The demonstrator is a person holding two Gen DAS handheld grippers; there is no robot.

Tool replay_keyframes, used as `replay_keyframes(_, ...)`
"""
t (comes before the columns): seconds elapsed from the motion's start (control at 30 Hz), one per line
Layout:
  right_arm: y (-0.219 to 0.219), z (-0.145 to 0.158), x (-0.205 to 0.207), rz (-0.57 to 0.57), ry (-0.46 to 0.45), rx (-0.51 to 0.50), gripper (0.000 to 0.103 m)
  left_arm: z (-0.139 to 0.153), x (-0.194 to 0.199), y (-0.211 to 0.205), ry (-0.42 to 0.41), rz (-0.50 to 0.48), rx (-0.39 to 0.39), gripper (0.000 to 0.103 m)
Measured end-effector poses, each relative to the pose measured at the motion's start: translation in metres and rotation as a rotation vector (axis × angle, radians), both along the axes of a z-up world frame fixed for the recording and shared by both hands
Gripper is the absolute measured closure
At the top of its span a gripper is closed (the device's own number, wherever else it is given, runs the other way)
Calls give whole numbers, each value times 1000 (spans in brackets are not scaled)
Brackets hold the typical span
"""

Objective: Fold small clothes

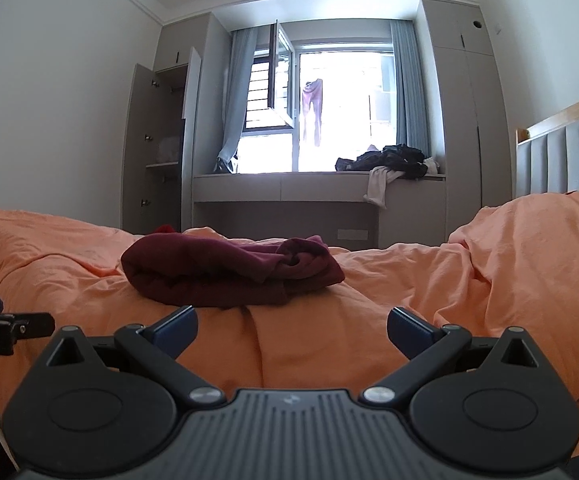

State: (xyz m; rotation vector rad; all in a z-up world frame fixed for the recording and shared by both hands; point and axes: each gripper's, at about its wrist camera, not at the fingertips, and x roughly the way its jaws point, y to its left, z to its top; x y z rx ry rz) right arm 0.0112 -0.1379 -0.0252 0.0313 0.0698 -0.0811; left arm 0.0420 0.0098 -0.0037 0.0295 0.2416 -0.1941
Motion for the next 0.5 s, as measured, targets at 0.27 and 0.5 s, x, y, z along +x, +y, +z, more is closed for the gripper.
replay_keyframes(0.27, -1, 1, 0, 2, 3, -1, 0, -1, -1, 0, 0, 3, -1, 0)
replay_keyframes(0.5, -1, 1, 0, 3, 3, -3, 0, -1, -1, 0, 3, 8, -5, 0)
